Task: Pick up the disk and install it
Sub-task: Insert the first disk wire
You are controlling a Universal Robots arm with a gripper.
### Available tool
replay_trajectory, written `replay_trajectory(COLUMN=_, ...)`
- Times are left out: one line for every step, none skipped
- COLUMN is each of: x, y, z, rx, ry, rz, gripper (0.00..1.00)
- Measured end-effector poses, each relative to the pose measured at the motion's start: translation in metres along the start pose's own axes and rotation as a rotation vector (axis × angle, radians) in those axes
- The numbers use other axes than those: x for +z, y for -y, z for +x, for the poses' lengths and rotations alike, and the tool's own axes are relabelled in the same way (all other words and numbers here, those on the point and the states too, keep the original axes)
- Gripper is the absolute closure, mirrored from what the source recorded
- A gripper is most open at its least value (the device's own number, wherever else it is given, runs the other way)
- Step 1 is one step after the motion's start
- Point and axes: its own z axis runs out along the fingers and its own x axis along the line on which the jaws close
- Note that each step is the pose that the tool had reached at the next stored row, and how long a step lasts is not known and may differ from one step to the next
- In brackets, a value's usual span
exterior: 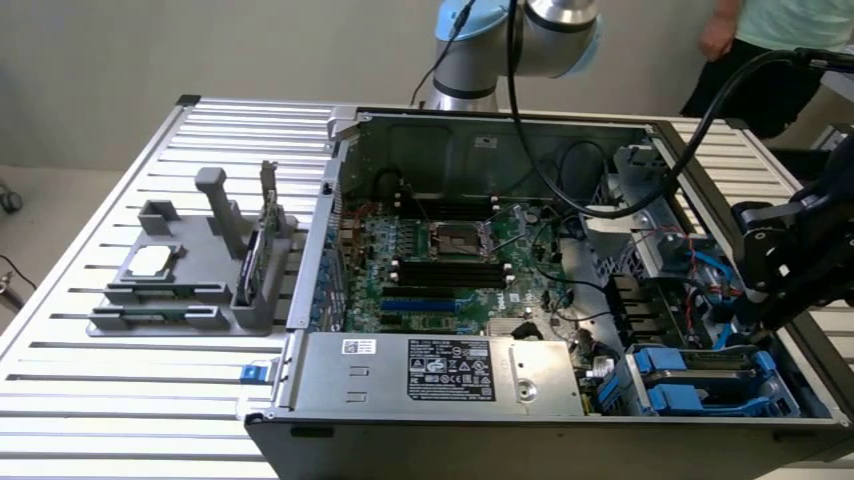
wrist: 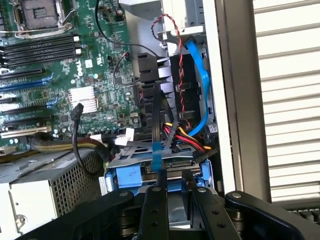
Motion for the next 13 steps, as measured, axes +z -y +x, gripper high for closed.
replay_trajectory(x=0.0000, y=0.0000, z=-0.0002, rx=0.009, ry=0.0000, rz=-0.0004, gripper=0.73)
replay_trajectory(x=0.0000, y=-0.0001, z=-0.0005, rx=0.017, ry=0.0001, rz=-0.0007, gripper=0.73)
replay_trajectory(x=0.0000, y=-0.0002, z=-0.0009, rx=0.022, ry=0.0001, rz=-0.0009, gripper=0.73)
replay_trajectory(x=-0.0001, y=-0.0002, z=-0.0015, rx=0.027, ry=0.0001, rz=-0.0011, gripper=0.73)
replay_trajectory(x=-0.0001, y=-0.0003, z=-0.0021, rx=0.032, ry=0.0001, rz=-0.0013, gripper=0.73)
replay_trajectory(x=-0.0001, y=-0.0005, z=-0.0029, rx=0.036, ry=0.0002, rz=-0.0015, gripper=0.73)
replay_trajectory(x=-0.0002, y=-0.0006, z=-0.0036, rx=0.040, ry=0.0003, rz=-0.0016, gripper=0.73)
replay_trajectory(x=-0.0002, y=-0.0007, z=-0.0039, rx=0.045, ry=0.0007, rz=-0.0020, gripper=0.73)
replay_trajectory(x=-0.0001, y=-0.0008, z=-0.0040, rx=0.051, ry=0.0014, rz=-0.0023, gripper=0.73)
replay_trajectory(x=0.0001, y=-0.0007, z=-0.0042, rx=0.057, ry=0.0025, rz=-0.0030, gripper=0.73)
replay_trajectory(x=0.0003, y=-0.0007, z=-0.0044, rx=0.064, ry=0.0039, rz=-0.0034, gripper=0.73)
replay_trajectory(x=0.0004, y=-0.0008, z=-0.0045, rx=0.071, ry=0.0058, rz=-0.0040, gripper=0.73)
replay_trajectory(x=0.0006, y=-0.0008, z=-0.0046, rx=0.078, ry=0.0085, rz=-0.0049, gripper=0.73)
